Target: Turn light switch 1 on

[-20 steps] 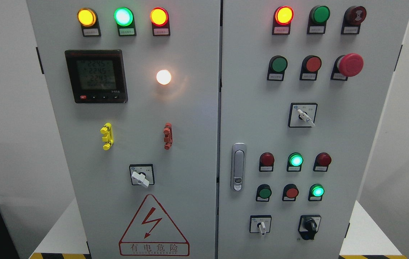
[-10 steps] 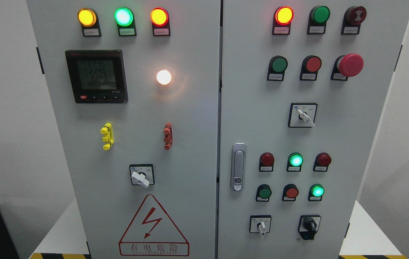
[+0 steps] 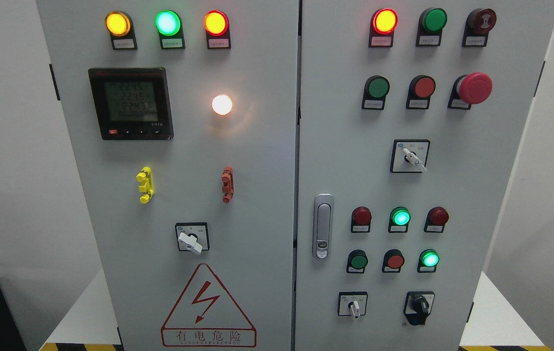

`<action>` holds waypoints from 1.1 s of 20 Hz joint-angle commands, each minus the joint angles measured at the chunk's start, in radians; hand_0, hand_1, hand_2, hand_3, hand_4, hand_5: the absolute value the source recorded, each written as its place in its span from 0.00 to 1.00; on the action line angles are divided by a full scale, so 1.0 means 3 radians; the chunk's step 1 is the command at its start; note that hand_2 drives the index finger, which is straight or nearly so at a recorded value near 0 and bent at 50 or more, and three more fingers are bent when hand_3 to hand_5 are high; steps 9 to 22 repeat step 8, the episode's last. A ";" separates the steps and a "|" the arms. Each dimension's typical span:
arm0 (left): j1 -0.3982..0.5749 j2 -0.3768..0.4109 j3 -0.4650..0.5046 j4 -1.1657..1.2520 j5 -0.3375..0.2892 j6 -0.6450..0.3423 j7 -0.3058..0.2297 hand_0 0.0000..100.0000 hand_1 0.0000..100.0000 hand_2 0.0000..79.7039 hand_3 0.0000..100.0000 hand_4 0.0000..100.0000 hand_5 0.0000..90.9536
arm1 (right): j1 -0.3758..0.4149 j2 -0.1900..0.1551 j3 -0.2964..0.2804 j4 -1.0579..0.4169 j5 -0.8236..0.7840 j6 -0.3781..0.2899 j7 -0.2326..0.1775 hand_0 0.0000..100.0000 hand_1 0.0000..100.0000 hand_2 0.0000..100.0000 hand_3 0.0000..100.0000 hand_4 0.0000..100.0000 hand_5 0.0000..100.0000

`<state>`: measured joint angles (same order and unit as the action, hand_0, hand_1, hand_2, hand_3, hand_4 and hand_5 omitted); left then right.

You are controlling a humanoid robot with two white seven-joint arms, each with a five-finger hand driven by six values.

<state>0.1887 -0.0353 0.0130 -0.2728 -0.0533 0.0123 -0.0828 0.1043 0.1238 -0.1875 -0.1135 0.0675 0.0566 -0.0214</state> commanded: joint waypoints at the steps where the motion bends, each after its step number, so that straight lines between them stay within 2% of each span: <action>1: -0.0005 0.0005 -0.0013 0.0296 0.0024 -0.0056 0.0051 0.19 0.00 0.00 0.00 0.03 0.00 | 0.0000 0.0002 0.0001 0.0000 0.0000 0.0000 0.0000 0.00 0.00 0.00 0.00 0.00 0.00; 8: 0.0000 -0.0005 0.0008 0.0296 0.0040 -0.0072 0.0026 0.20 0.00 0.00 0.01 0.07 0.00 | 0.0000 0.0002 0.0001 0.0000 0.0000 0.0000 0.0000 0.00 0.00 0.00 0.00 0.00 0.00; 22: 0.0000 -0.0005 0.0008 0.0296 0.0040 -0.0072 0.0026 0.20 0.00 0.00 0.01 0.07 0.00 | 0.0000 0.0002 0.0001 0.0000 0.0000 0.0000 0.0000 0.00 0.00 0.00 0.00 0.00 0.00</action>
